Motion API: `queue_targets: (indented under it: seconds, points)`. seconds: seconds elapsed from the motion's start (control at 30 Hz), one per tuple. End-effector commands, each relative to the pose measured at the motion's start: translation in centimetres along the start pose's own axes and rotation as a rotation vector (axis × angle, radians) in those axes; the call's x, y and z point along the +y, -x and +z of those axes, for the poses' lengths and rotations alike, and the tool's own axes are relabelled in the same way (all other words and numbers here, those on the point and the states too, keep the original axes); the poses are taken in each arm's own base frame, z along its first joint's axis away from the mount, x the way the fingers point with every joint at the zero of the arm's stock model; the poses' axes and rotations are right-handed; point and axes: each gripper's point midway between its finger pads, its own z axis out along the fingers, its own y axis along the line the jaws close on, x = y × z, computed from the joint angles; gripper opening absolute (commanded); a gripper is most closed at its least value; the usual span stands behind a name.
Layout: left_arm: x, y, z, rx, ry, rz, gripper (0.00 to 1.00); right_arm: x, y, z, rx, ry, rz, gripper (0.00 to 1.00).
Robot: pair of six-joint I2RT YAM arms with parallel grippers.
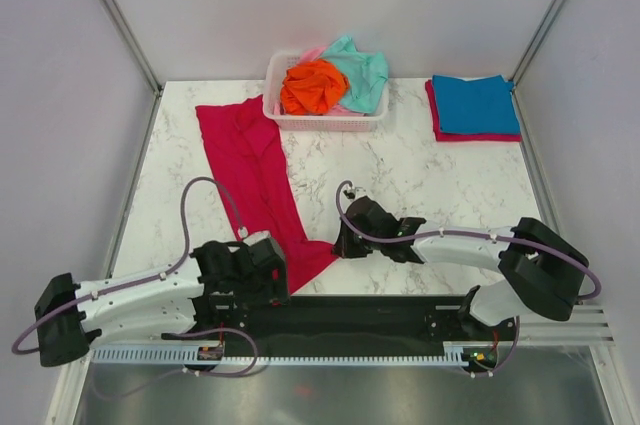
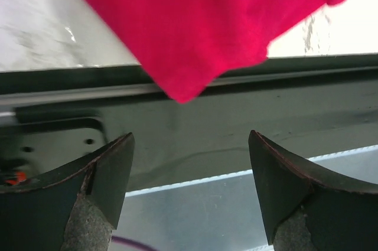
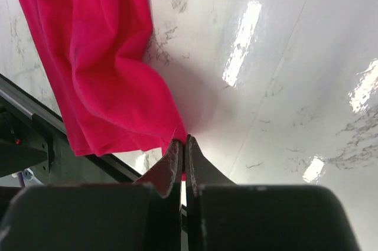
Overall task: Fold and stack the t-shirts
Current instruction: Fold the tshirt
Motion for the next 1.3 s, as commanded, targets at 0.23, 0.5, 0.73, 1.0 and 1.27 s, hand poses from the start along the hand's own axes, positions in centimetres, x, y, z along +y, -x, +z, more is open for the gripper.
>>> queue_targets:
  seconds: [0.23, 0.5, 0.73, 1.0, 1.27]
  points:
    - [-2.8, 1.4, 1.0, -0.180, -0.044, -0.157, 0.78, -0.6, -1.4, -0.4, 0.034, 0.012, -0.009, 0.00]
    - [0.7, 0.4, 3.2, -0.174, 0.028, -0.222, 0.72, -1.0, -1.9, -0.3, 0.046, 0.012, -0.007, 0.00]
    - [1.3, 1.3, 3.4, -0.228, 0.054, -0.229, 0.66, -1.0, -2.0, -0.3, 0.049, 0.016, -0.007, 0.00]
    - [0.1, 2.4, 4.1, -0.279, 0.034, -0.225, 0.44, -1.5, -2.5, -0.1, 0.060, 0.006, -0.005, 0.00]
    - [-0.8, 3.1, 2.6, -0.300, 0.021, -0.156, 0.02, -2.0, -3.6, -0.5, 0.083, 0.012, 0.025, 0.00]
